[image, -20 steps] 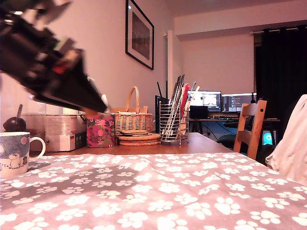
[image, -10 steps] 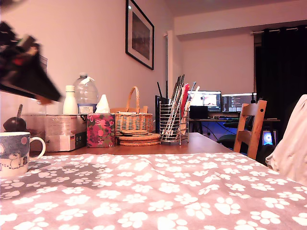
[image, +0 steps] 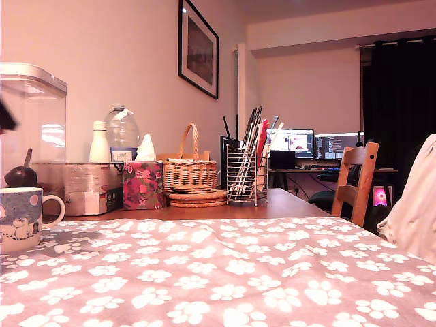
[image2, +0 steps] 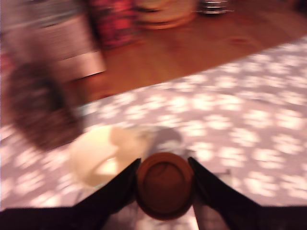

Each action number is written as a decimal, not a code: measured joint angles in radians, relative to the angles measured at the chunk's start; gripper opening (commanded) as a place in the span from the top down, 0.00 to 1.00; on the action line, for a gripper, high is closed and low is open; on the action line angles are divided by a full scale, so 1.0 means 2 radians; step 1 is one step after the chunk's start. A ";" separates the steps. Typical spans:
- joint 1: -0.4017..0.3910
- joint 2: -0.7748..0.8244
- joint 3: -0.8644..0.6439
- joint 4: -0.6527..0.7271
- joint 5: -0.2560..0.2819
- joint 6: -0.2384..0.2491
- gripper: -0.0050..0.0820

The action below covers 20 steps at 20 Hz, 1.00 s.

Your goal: Pick up the coffee capsules on the table and drop them inside the coffee cup

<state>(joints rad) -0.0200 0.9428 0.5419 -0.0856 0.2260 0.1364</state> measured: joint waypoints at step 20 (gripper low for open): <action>0.028 0.022 0.000 0.080 -0.013 -0.024 0.67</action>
<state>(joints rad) 0.0357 0.9863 0.5423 0.0738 0.2005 0.0883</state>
